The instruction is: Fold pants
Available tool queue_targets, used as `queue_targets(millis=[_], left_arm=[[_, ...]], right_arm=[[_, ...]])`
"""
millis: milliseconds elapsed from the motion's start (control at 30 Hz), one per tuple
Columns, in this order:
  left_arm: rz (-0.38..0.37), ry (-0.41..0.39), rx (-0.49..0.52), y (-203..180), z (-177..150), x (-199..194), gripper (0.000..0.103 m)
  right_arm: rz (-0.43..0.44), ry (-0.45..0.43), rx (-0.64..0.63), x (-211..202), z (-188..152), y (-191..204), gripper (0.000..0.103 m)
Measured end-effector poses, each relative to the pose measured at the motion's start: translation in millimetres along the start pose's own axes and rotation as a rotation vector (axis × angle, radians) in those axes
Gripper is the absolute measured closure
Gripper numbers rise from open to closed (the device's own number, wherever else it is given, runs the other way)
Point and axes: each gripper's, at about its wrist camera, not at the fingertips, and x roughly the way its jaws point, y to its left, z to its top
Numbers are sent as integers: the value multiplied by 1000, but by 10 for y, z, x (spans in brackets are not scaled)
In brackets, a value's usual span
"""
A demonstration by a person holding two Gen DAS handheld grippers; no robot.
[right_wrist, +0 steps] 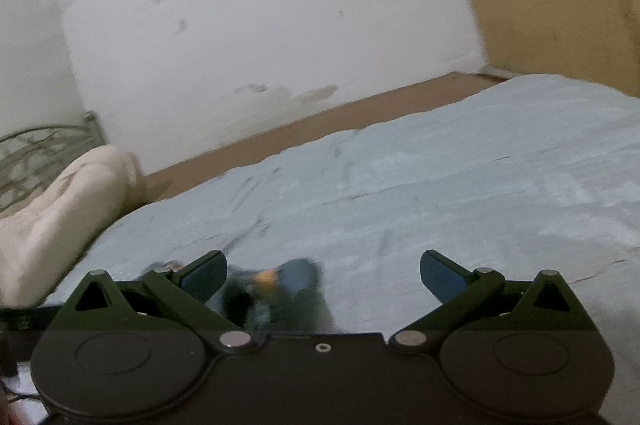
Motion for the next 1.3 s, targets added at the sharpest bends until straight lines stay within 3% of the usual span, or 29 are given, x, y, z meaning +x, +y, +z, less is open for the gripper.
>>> queue_targets(millis=[133,267,433,567,700,833,967,1133,1300], left_arm=[[146,18,-79,379,-2,54,1],[227,75,-64,527,-115,197,1],[245,137,26,430,-320,312,1],[204,149,0,439,-351,263,1],[178,170,-29,463,-416,121,1],[149,185,-101,538,-491,-64,1],[153,156,-134,620,-497,-390,1],[191,104,-198,855,-458,-734,1],[167,131,-226,931,-404,-603,1]], right_arm=[[37,46,-35,162,-120,240,1],[-126,76,-139,336,-240,480,1],[-288,41,-109,319,-274,446,1],[-322,62,-106,280,-285,347,1],[-398,26,-154,104,-351,330,1],[-268,30,-86,-208,-420,297,1],[-170,36,-97,-286,-481,534,1],[-268,141,-161,-264,-683,611,1],[-263,108,-161,-480,-687,602,1]])
